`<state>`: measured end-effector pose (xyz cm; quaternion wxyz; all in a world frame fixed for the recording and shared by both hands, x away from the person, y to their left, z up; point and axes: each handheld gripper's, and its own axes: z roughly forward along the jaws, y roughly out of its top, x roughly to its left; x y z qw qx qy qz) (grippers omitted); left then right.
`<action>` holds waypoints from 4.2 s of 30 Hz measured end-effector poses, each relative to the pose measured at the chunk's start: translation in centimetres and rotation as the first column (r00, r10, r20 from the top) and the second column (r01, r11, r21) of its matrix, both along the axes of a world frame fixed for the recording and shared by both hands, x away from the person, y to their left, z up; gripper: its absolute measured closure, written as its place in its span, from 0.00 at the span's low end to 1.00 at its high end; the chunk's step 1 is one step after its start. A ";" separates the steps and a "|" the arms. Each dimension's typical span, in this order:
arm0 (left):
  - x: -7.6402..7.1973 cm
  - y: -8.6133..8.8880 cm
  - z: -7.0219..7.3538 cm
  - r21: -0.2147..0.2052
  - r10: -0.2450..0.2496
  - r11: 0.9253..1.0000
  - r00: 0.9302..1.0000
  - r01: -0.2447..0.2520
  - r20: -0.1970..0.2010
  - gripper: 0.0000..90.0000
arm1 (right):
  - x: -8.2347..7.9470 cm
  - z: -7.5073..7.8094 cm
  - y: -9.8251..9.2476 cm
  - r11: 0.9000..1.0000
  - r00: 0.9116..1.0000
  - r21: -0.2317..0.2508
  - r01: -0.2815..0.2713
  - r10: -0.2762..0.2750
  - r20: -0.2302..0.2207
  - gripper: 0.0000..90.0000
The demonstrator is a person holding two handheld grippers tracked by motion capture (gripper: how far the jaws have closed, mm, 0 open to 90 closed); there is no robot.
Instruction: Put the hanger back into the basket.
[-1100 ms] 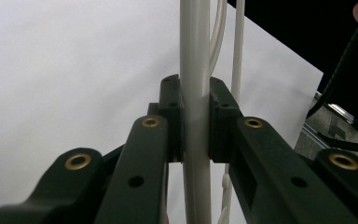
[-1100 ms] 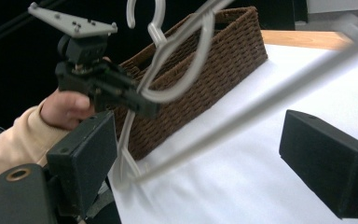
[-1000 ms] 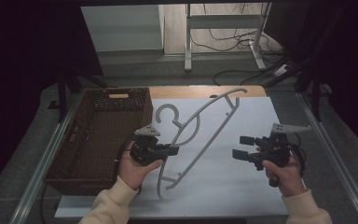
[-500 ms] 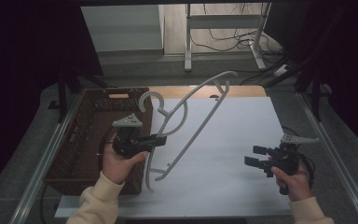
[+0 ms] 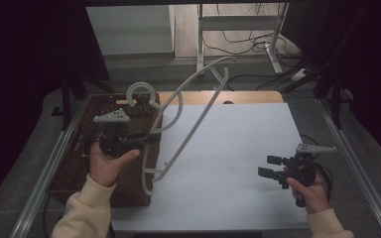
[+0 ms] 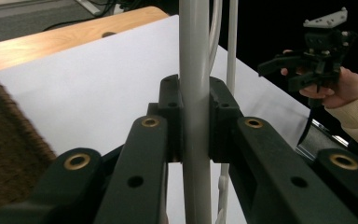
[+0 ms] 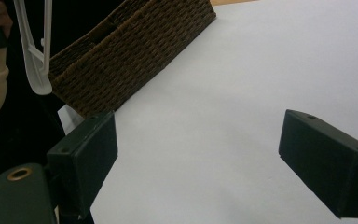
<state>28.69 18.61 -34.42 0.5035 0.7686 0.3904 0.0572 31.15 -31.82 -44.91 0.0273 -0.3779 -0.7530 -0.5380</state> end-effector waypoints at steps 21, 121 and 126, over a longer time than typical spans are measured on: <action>1.6 8.3 1.5 0.016 0.124 0.992 0.992 -0.124 0.013 0.88 | 0.1 -0.1 0.1 1.000 1.000 -0.003 -0.005 0.005 -0.004 0.13; -1.4 5.7 -7.4 0.226 0.125 0.966 0.992 -0.124 0.011 0.19 | 0.8 -1.5 1.3 0.970 0.996 -0.232 0.070 -0.054 0.074 0.13; -1.9 3.8 -7.7 0.215 0.115 0.970 0.993 -0.115 0.014 0.19 | 0.4 -1.3 1.6 0.963 0.994 -0.256 0.085 -0.063 0.093 0.13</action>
